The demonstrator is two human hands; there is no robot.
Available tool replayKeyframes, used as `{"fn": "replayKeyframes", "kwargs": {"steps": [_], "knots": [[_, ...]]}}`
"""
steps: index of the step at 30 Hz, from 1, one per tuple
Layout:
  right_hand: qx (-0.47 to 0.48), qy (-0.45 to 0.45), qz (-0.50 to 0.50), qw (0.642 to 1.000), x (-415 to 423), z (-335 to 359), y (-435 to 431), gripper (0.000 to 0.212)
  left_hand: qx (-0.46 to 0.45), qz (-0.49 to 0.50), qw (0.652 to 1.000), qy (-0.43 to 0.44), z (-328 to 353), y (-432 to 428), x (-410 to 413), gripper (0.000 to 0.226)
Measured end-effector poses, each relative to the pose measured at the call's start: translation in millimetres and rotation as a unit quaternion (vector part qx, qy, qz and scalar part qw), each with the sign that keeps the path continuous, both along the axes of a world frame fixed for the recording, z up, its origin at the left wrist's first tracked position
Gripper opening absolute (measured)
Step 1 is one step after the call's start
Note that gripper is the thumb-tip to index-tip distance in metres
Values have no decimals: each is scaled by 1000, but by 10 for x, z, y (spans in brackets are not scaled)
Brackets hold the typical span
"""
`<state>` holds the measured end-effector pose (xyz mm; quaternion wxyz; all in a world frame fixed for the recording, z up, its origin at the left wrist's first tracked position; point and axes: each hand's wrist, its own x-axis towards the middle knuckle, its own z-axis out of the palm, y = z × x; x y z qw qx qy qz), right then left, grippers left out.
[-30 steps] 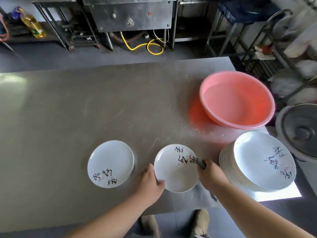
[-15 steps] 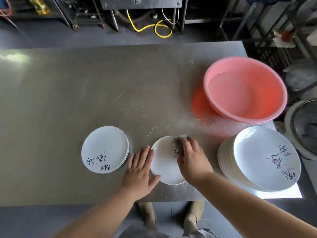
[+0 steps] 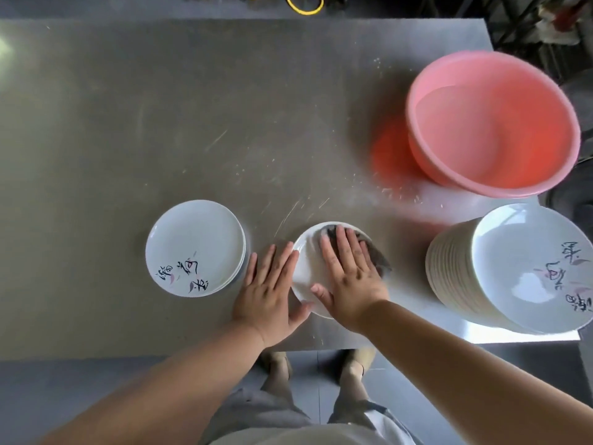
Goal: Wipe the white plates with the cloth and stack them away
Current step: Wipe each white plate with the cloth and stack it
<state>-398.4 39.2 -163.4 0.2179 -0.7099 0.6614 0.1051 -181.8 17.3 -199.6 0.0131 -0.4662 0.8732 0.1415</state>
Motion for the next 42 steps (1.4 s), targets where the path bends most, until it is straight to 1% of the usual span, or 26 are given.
{"fn": "replayKeyframes", "kwargs": {"steps": [3, 4, 6, 8, 11, 13, 15, 17, 20, 21, 23, 25, 27, 29, 30, 31, 34, 36, 39, 42], "knots": [[7, -42, 78, 996, 125, 54, 202, 91, 16, -2, 1000, -3, -1, 3, 12, 96], [8, -45, 106, 993, 115, 77, 325, 90, 18, -4, 1000, -2, -4, 4, 19, 96], [3, -24, 140, 990, -2, 127, 569, 89, 16, -10, 1000, -4, -7, 9, 22, 97], [10, 8, 121, 993, -185, 182, 662, 90, 12, -14, 1000, -6, -11, 8, 11, 98], [24, 46, 33, 998, -282, 179, 461, 94, 9, -15, 1000, -3, -19, 3, 18, 98], [12, 41, -11, 999, -175, 137, 219, 94, 8, -15, 1000, -3, -31, 5, 24, 98], [16, 7, -23, 1000, -9, 102, 35, 92, 6, -13, 1000, -8, -39, 6, 12, 97], [29, -24, 29, 999, 137, 94, 29, 90, 4, -8, 1000, -9, -42, 0, 8, 95], [50, -35, 158, 986, 115, 126, 351, 91, 5, -8, 1000, -12, -40, 4, 24, 94], [56, -39, 181, 981, 25, 149, 476, 92, 4, -8, 1000, -15, -34, 10, 25, 94], [61, -30, 192, 979, -227, 195, 633, 92, -1, -7, 1000, -17, -33, 15, 19, 95], [33, 13, 167, 985, -424, 229, 603, 91, -6, -6, 1000, -18, -29, 7, 4, 95], [17, 56, 109, 992, -458, 224, 401, 94, -8, -3, 1000, -16, -23, -5, 3, 95], [16, 59, 59, 996, -346, 177, 144, 93, -11, -2, 1000, -15, -10, 4, 10, 95], [10, 47, 53, 997, -263, 147, 18, 92, -12, -2, 1000, -16, -6, 13, 11, 95], [1, 34, 66, 997, -183, 124, -98, 91, -15, -3, 1000, -15, -6, 17, 6, 95], [-16, 30, 164, 986, -49, 77, -284, 92, -24, -7, 1000, -4, -13, 19, 10, 94], [-17, 37, 176, 984, -142, 66, -293, 91, -24, -7, 1000, -5, -8, 15, 22, 93], [-15, 62, 94, 994, -378, 76, -72, 94, -33, -2, 999, -2, -24, 30, 22, 94], [-4, 77, 27, 997, -375, 71, 112, 97, -43, -6, 999, 4, -49, 23, 22, 94]]}}
